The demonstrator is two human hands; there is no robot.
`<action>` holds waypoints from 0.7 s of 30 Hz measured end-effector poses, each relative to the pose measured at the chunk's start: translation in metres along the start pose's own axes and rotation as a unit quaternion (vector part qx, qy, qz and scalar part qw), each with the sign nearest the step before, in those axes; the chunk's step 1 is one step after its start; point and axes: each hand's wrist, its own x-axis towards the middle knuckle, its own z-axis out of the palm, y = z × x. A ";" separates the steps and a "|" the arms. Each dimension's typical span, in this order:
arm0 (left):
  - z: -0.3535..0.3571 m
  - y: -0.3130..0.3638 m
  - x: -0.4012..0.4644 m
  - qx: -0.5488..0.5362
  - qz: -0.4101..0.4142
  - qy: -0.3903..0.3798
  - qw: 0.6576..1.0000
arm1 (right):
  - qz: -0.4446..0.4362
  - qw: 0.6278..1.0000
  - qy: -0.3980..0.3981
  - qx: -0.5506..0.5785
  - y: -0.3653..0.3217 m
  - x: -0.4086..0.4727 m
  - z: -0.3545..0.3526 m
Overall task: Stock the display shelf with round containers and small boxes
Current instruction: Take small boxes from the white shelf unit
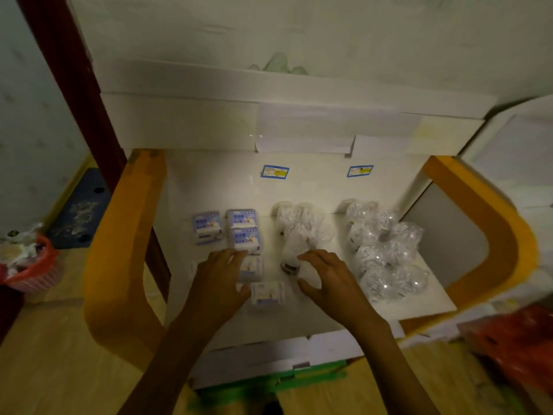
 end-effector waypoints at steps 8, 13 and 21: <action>0.018 0.073 0.004 0.011 0.097 -0.033 0.995 | 0.089 0.995 0.046 -0.012 0.043 -0.064 -0.040; 0.035 0.134 0.006 0.005 0.162 -0.026 0.986 | 0.129 0.990 0.062 -0.014 0.081 -0.109 -0.070; 0.092 0.271 -0.003 -0.021 0.239 -0.068 0.968 | 0.195 0.975 0.104 -0.012 0.169 -0.216 -0.132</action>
